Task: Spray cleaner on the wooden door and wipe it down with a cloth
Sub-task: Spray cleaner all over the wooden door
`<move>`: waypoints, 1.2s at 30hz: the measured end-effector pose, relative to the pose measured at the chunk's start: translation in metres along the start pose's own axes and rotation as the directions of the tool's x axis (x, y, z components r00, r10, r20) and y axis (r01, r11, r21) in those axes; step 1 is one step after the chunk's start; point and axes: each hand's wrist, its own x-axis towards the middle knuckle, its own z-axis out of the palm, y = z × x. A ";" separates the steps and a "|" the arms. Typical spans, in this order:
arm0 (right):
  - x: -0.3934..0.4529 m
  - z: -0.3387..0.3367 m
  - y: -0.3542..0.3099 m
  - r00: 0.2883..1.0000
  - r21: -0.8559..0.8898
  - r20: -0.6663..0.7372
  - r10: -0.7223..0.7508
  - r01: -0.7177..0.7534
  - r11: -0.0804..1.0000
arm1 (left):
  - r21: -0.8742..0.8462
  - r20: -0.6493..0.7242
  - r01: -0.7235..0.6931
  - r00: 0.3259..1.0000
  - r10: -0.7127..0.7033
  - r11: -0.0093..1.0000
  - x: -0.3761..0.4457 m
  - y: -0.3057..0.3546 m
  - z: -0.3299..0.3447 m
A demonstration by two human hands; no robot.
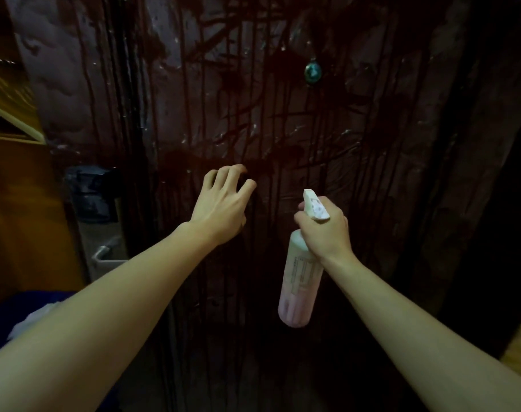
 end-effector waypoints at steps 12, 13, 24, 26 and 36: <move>0.008 -0.074 0.050 0.997 -0.056 -0.065 0.044 -0.048 0.997 | -0.021 -0.021 -0.134 0.991 0.134 0.991 0.035 0.080 0.020; 0.009 -0.080 0.055 0.995 -0.053 -0.081 0.051 -0.055 0.997 | -0.012 -0.014 -0.148 0.989 0.148 0.989 0.038 0.087 0.022; 0.027 -0.154 0.102 0.969 -0.023 -0.190 0.160 -0.167 0.986 | 0.012 0.003 -0.235 0.972 0.235 0.972 0.074 0.159 0.041; 0.030 -0.165 0.109 0.967 -0.033 -0.194 0.164 -0.173 0.984 | 0.018 0.016 -0.243 0.970 0.243 0.970 0.079 0.171 0.044; 0.043 -0.217 0.142 0.936 -0.080 -0.277 0.216 -0.246 0.966 | 0.049 -0.002 -0.272 0.962 0.272 0.961 0.100 0.210 0.055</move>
